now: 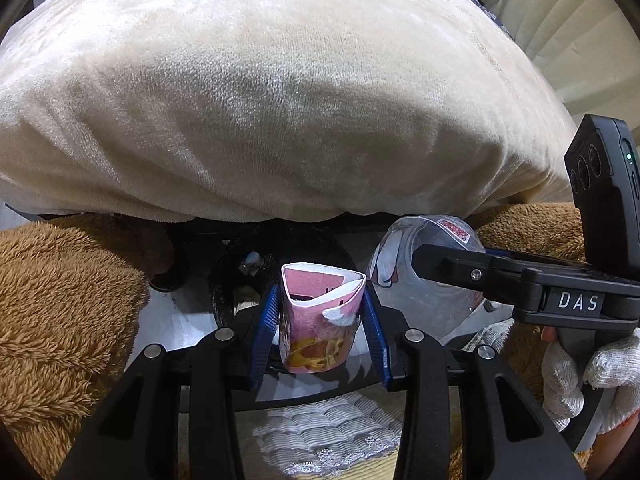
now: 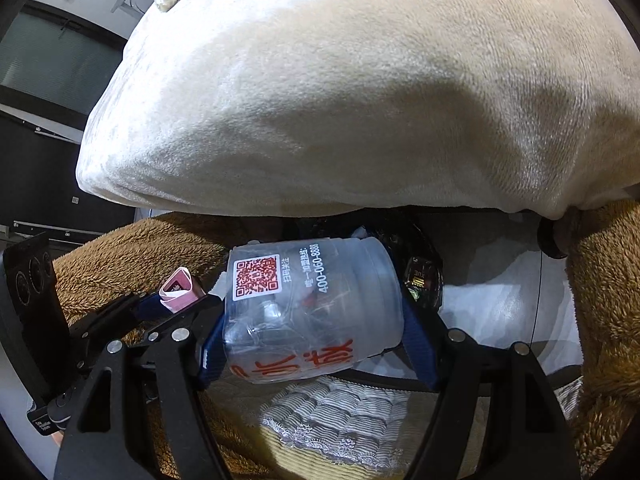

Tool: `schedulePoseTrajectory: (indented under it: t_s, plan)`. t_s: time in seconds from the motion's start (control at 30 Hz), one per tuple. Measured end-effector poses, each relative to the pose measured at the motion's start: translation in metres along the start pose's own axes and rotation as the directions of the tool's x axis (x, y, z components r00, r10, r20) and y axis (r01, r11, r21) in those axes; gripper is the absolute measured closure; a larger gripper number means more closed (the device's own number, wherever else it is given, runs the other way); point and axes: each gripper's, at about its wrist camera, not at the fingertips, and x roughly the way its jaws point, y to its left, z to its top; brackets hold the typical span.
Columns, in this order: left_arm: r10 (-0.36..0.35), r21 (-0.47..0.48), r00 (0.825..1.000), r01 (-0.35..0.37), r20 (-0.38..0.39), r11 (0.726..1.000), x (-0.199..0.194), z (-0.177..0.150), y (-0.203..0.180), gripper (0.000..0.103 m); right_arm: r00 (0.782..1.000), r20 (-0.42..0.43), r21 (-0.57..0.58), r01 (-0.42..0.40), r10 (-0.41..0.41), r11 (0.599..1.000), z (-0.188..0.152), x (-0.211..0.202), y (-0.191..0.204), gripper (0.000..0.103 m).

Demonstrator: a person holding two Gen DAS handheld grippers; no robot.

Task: Collect trash
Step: 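Open both tools to drop the pink cup and jar into the bin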

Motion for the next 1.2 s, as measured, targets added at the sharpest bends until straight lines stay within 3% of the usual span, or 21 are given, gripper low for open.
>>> schedulePoseTrajectory:
  t_s: [0.63, 1.2]
  plan:
    - [0.017, 0.009, 0.999, -0.017, -0.037, 1.000, 0.011, -0.002, -0.002, 0.063, 1.000, -0.025, 0.022, -0.005, 0.005, 1.000, 0.002, 0.007, 0.000, 0.028]
    - [0.010, -0.007, 1.000, -0.010, -0.001, 1.000, 0.002, 0.000, 0.001, 0.063, 1.000, -0.003, 0.011, -0.003, 0.003, 1.000, 0.004, 0.000, 0.003, 0.024]
